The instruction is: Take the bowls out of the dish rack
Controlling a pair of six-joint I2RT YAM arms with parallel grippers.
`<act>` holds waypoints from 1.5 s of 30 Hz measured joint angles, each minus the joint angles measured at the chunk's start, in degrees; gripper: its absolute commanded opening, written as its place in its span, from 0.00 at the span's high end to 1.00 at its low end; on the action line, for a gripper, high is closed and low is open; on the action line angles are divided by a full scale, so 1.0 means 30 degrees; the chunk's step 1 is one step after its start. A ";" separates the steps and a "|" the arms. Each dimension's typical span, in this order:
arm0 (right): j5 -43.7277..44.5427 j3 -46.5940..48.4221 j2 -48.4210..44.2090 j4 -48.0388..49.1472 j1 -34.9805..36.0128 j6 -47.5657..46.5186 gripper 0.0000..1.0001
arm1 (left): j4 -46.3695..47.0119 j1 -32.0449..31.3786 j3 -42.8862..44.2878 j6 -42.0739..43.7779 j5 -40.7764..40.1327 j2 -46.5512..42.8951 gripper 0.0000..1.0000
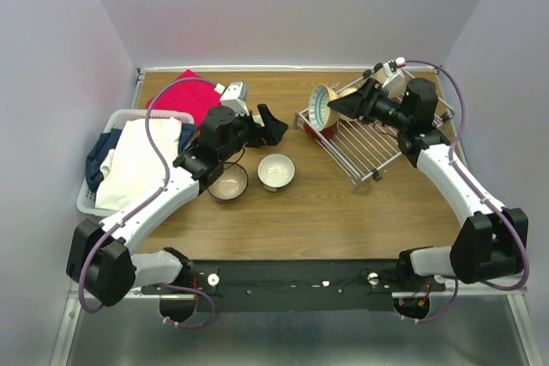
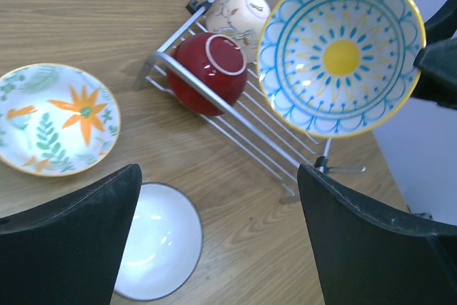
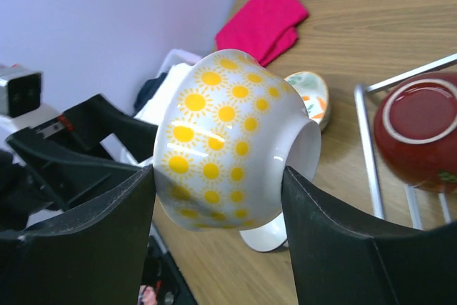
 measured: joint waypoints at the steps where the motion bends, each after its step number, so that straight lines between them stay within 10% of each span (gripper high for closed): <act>1: -0.0211 -0.0270 -0.0117 0.0393 0.0000 0.0306 0.56 | 0.0182 -0.0138 0.0233 -0.0175 -0.0022 0.0313 0.01; 18: -0.2790 -0.3767 -0.1617 0.7009 0.0000 0.5814 0.56 | 0.2492 -0.0969 0.1683 -0.4218 0.0597 0.4371 0.18; 32: -0.3395 -0.4896 -0.1756 0.8590 0.0000 0.7045 0.55 | 0.6375 -0.1341 0.1647 -0.7672 0.3096 0.5982 0.83; 36: -0.3417 -0.5013 -0.1821 0.8896 -0.0175 0.7577 0.42 | 0.6994 -0.1260 0.1348 -0.7970 0.3534 0.6011 1.00; 45: -0.3249 -0.5209 -0.2259 0.7053 -0.0219 0.5989 0.04 | 0.6455 -0.1027 0.0933 -0.6972 0.3701 0.5129 1.00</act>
